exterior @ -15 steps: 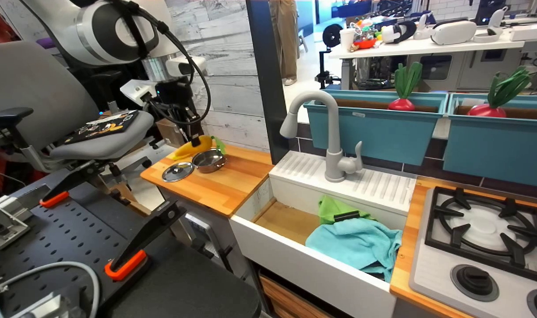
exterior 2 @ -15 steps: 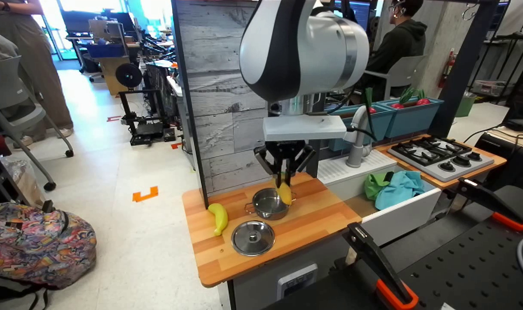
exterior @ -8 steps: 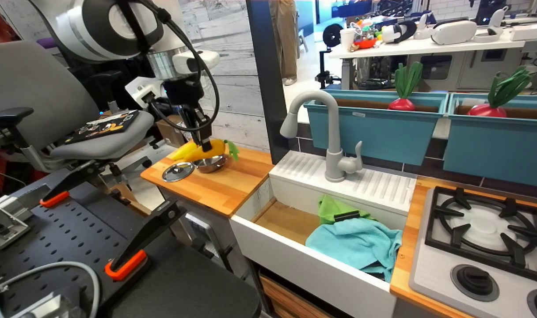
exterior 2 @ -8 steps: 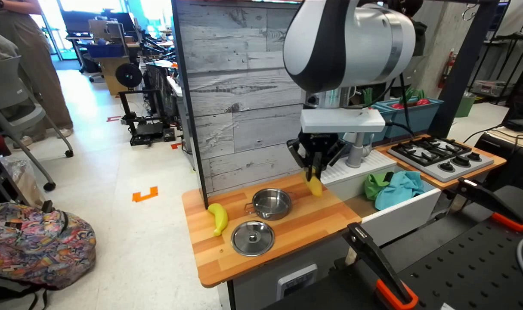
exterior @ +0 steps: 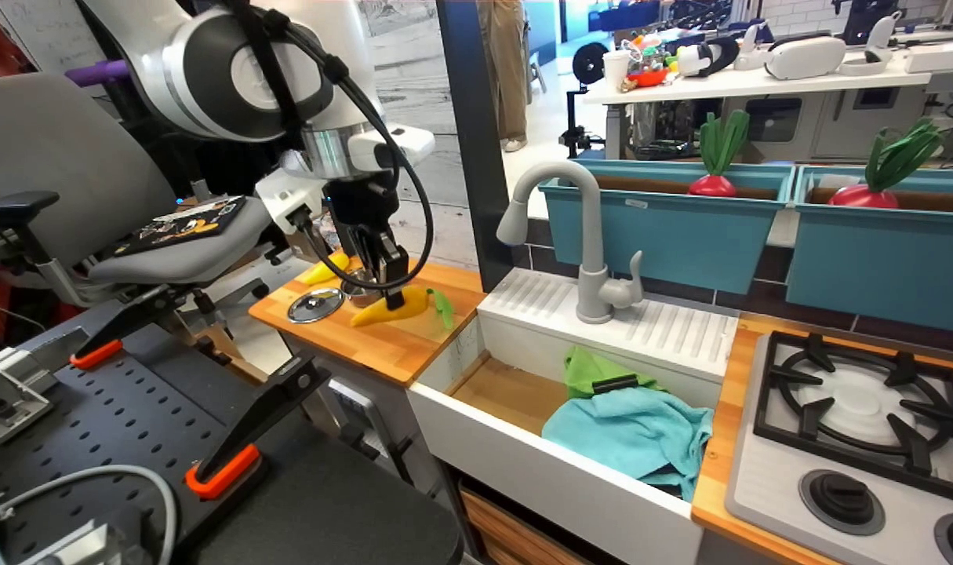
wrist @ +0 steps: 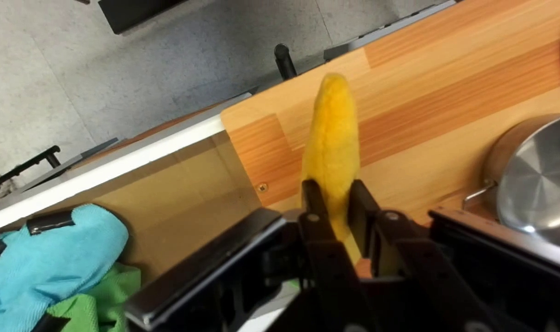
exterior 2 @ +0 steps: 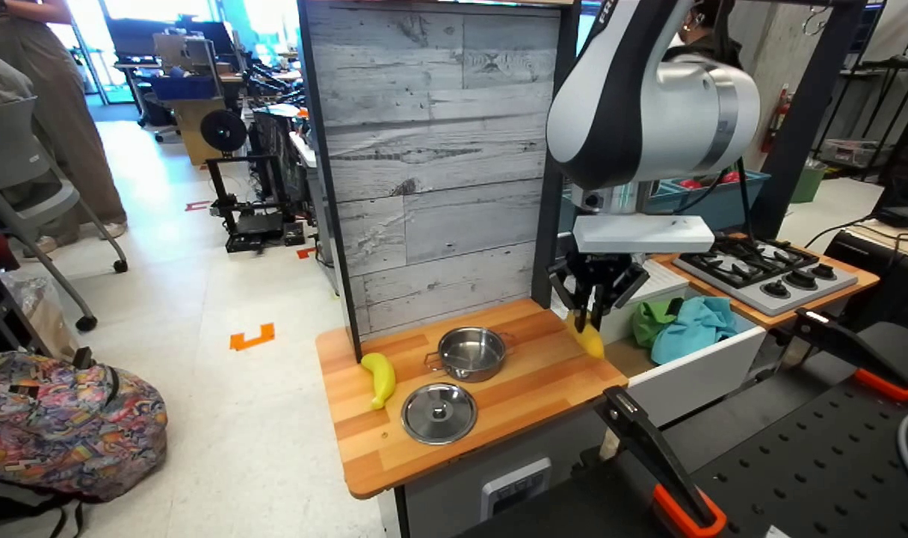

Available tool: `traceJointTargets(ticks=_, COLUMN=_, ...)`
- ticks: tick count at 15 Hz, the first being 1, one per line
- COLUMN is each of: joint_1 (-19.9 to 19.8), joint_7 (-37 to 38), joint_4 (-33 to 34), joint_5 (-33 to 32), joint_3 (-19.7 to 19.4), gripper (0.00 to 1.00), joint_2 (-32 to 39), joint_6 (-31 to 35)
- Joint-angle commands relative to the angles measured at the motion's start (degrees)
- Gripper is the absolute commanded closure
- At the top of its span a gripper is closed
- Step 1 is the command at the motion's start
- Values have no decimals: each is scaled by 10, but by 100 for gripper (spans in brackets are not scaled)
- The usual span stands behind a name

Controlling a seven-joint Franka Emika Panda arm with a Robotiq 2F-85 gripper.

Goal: Pick up the carrot plush toy and put it on the counter

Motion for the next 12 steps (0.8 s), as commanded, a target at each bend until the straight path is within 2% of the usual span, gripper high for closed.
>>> traceJointTargets(ticks=1, joint_1=-18, joint_7=-15, joint_4=43, joint_5=13, joint_3=15, gripper=100, joint_2=47, joint_6=0)
traceJointTargets(ticks=3, joint_1=-13, joint_7=-11, joint_4=61, joint_5=10, joint_3=13, gripper=100, joint_2=65, joint_6=-6)
traceJointTargets(ticks=4, joint_1=-9, joint_7=-9, joint_4=68, joint_5=8, joint_3=11, gripper=75, joint_2=71, joint_6=-10)
traceJointTargets(ticks=6, joint_1=-8, joint_7=-12, joint_4=79, joint_5=7, joint_3=14, gripper=65, joint_2=80, joint_6=-14)
traceJointTargets(ticks=12, joint_1=17, joint_7=-2, joint_4=87, joint_5=0, joint_3=12, gripper=10, joint_2=76, joint_6=-27)
